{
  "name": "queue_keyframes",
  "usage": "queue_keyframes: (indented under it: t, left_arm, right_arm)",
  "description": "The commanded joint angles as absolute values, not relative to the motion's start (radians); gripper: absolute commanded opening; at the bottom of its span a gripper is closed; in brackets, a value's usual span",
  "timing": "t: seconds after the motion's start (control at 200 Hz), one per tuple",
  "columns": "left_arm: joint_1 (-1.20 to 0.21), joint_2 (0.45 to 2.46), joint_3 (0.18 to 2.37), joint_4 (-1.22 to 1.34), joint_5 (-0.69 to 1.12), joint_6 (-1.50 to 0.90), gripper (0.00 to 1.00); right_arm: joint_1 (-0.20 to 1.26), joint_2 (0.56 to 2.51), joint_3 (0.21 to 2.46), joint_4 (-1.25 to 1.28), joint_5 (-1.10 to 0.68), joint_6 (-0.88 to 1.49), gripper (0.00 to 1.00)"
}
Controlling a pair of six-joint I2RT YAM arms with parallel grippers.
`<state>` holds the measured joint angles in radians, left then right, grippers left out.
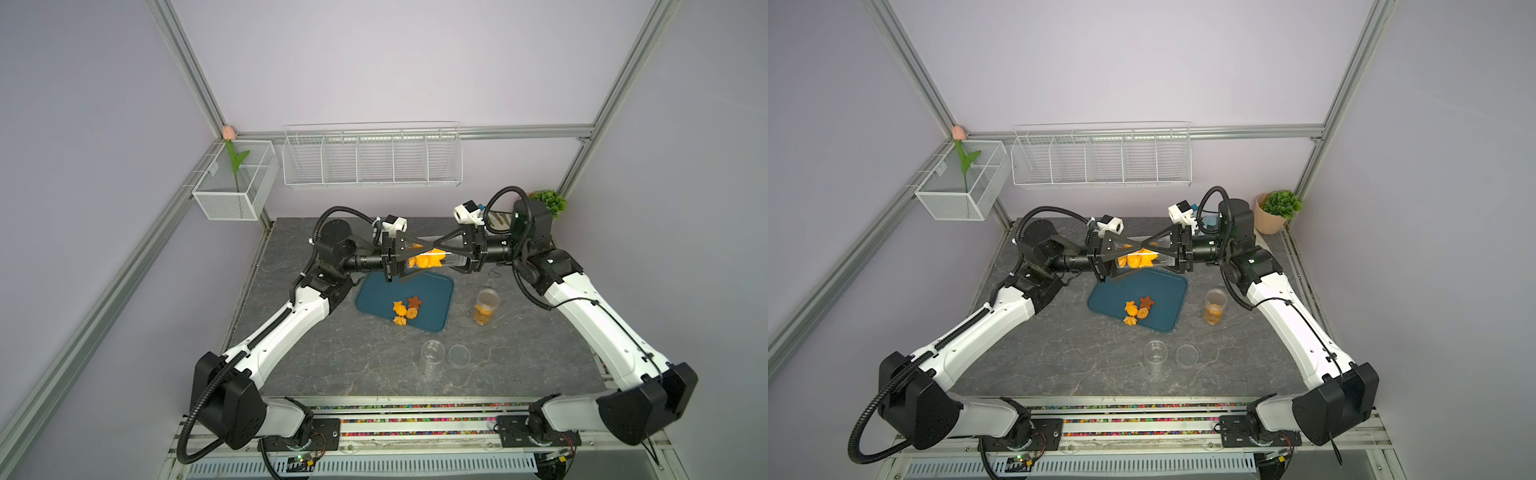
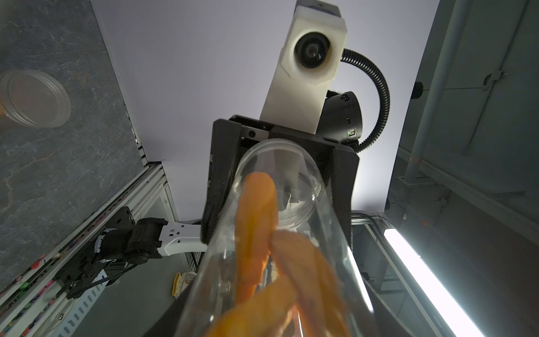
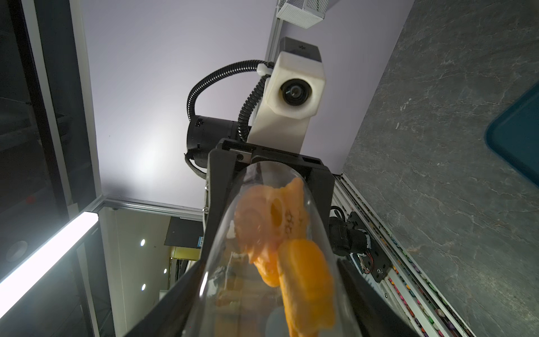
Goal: Pour the cookies out of the jar
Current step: Pick up the jar from the center of the board.
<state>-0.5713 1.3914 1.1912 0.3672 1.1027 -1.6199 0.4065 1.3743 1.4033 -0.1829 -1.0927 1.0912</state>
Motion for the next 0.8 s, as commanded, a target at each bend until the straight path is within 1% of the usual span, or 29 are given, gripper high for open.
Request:
queue_keyframes:
  t: [0.0, 0.2, 0.355, 0.365, 0.38, 0.385, 0.39, 0.395, 0.41, 0.63, 0.795]
  left_arm:
    - [-0.575, 1.384, 1.195, 0.447, 1.1, -1.65, 0.58]
    - [-0.576, 1.376, 1.18, 0.448, 1.1, -1.654, 0.57]
    - [-0.576, 1.372, 1.174, 0.449, 1.1, -1.655, 0.57]
    - [-0.576, 1.373, 1.175, 0.449, 1.1, -1.654, 0.57]
    - [-0.575, 1.373, 1.175, 0.449, 1.1, -1.654, 0.57]
    - [-0.575, 1.374, 1.175, 0.449, 1.1, -1.654, 0.56]
    - [-0.575, 1.374, 1.175, 0.448, 1.1, -1.654, 0.56]
    - [-0.575, 1.373, 1.175, 0.448, 1.1, -1.654, 0.56]
    - [-0.575, 1.374, 1.176, 0.448, 1.101, -1.654, 0.56]
    - [-0.575, 1.379, 1.174, 0.452, 1.103, -1.654, 0.57]
    - [-0.575, 1.39, 1.171, 0.464, 1.104, -1.654, 0.57]
  right_arm:
    - [0.417, 1.368, 1.407, -0.207, -1.121, 1.098, 0.72]
    - [0.417, 1.368, 1.412, -0.209, -1.114, 1.099, 0.77]
    - [0.417, 1.371, 1.426, -0.212, -1.108, 1.096, 0.9]
    - [0.417, 1.371, 1.427, -0.213, -1.108, 1.095, 0.92]
    - [0.417, 1.371, 1.429, -0.215, -1.106, 1.093, 1.0]
    - [0.416, 1.37, 1.431, -0.215, -1.105, 1.092, 0.97]
    - [0.416, 1.371, 1.432, -0.216, -1.105, 1.09, 0.93]
    - [0.416, 1.371, 1.434, -0.217, -1.104, 1.089, 0.9]
    - [0.416, 1.371, 1.436, -0.221, -1.101, 1.086, 0.88]
    - [0.367, 1.365, 1.481, -0.259, -1.067, 1.068, 0.88]
    - [0.311, 1.346, 1.479, -0.267, -1.086, 1.079, 0.88]
